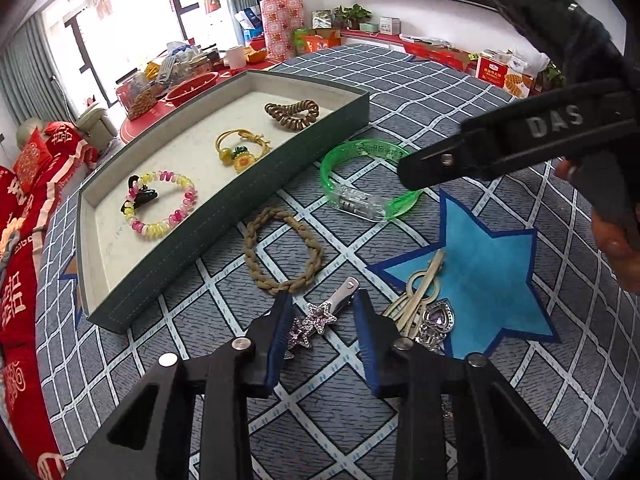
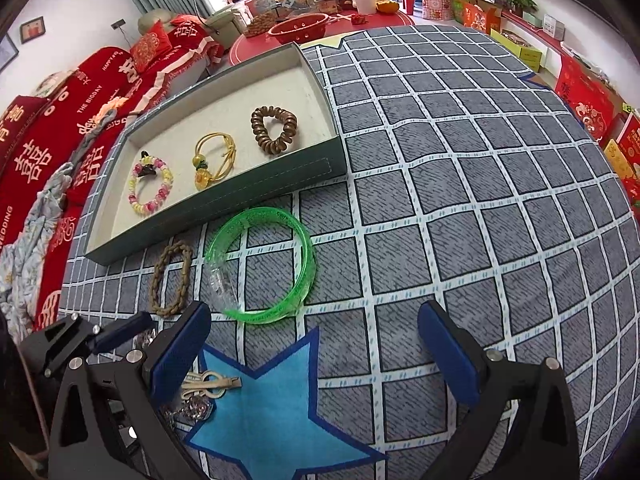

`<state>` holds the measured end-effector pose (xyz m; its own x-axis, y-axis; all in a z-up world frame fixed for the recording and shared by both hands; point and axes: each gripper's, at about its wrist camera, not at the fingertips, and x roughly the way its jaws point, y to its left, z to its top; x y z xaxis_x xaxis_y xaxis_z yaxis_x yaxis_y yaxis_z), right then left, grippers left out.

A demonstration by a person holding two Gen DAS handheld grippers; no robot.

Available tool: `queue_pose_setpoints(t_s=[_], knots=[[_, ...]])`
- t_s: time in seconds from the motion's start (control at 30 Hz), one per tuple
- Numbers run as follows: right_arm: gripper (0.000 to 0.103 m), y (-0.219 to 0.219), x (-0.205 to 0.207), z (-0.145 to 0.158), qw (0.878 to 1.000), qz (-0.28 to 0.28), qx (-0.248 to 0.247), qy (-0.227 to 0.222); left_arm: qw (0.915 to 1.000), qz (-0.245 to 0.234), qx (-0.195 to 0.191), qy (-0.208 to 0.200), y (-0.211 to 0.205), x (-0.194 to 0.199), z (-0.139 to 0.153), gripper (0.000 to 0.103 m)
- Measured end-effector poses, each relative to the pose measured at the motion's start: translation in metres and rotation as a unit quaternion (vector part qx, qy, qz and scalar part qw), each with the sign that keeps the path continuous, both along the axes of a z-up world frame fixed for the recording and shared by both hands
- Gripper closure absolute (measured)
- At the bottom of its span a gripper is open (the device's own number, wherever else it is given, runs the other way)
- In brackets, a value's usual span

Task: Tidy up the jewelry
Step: 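Grasp the silver star hair clip with the left tool while the right grasps the green bangle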

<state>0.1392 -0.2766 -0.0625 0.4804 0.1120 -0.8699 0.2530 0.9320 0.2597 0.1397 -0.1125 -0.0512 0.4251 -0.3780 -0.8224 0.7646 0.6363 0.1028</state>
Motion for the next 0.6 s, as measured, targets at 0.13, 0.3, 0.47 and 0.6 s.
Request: queue_pose_setpoints(t_s=[0.13, 0.3, 0.47, 0.6], knots=[[0.000, 0.004, 0.009, -0.005, 1.000, 0.003, -0.012, 0.010, 0.9997, 0.020, -0.007, 0.010, 0.005, 0.000, 0.001, 0.065], [0.010, 0.014, 0.021, -0.006, 0.998, 0.010, -0.053, 0.013, 0.9972, 0.065, -0.027, 0.024, 0.019, 0.002, 0.001, 0.069], [0.025, 0.022, 0.028, -0.001, 0.999, 0.021, -0.049, 0.004, 0.9947, 0.090, -0.041, 0.028, 0.027, 0.001, 0.000, 0.069], [0.036, 0.018, 0.023, 0.000, 0.999, 0.007, -0.036, 0.002, 0.9913, 0.111, -0.058, 0.041, 0.036, 0.001, 0.000, 0.069]])
